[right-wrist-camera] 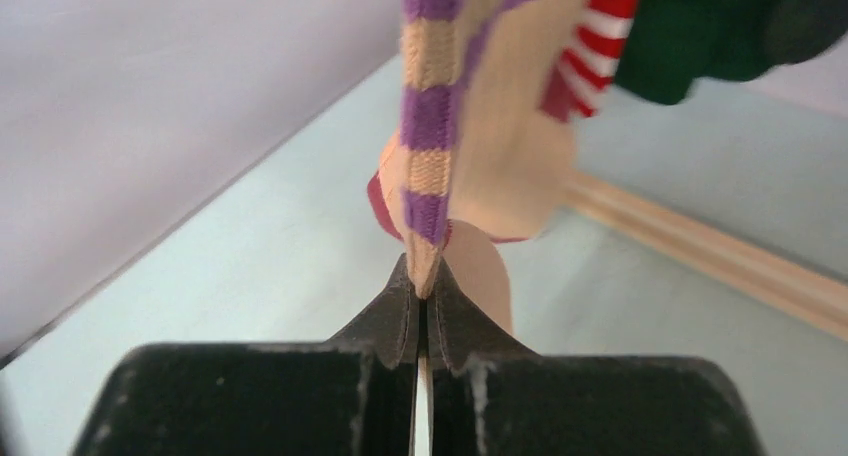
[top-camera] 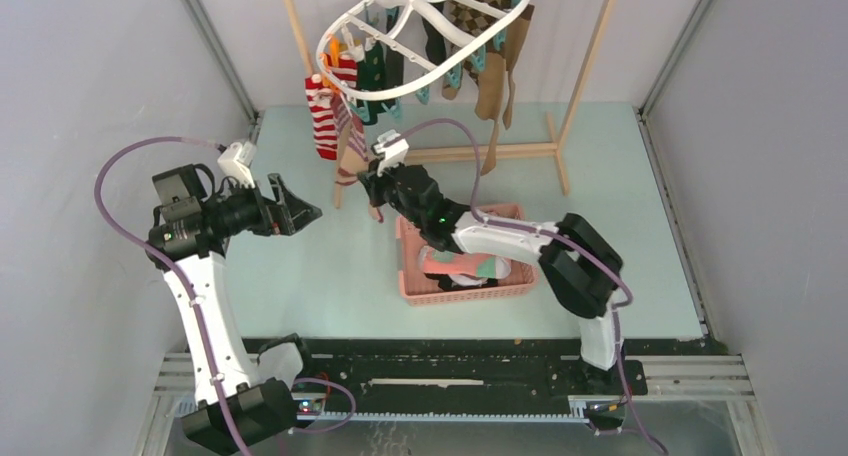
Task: Remove the socks clipped to the hanger
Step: Remove the sock from the hanger.
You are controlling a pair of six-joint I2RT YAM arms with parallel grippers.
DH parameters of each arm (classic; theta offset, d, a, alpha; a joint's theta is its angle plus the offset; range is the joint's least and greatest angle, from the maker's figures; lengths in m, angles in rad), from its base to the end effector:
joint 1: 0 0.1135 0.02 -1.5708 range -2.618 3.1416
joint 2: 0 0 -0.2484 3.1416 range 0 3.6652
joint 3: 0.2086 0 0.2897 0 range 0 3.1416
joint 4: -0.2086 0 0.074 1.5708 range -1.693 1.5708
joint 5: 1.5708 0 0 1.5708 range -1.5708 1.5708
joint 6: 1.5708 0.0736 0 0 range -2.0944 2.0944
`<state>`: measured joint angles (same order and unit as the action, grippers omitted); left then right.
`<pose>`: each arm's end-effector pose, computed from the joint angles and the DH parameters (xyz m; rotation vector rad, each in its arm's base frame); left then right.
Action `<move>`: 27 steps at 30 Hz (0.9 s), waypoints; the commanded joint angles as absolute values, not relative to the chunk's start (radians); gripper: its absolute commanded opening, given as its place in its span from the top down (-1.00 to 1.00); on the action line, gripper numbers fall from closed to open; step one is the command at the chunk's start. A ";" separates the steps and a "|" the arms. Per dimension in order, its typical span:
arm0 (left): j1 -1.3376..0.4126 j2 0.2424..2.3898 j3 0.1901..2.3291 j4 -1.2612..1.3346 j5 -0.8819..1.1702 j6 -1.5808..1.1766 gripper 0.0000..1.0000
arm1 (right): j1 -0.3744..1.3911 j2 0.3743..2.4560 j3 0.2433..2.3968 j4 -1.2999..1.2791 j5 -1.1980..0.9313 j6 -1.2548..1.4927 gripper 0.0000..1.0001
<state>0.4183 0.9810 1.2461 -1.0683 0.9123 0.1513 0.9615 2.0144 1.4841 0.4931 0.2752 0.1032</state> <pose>0.2268 0.0371 0.3664 0.1310 2.1062 -0.7399 0.3290 0.4364 0.2409 -0.4792 1.5684 0.6010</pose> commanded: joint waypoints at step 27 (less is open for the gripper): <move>0.134 0.967 1.232 -0.807 1.241 -0.102 -0.98 | 0.916 1.473 1.127 0.565 -0.553 0.601 1.00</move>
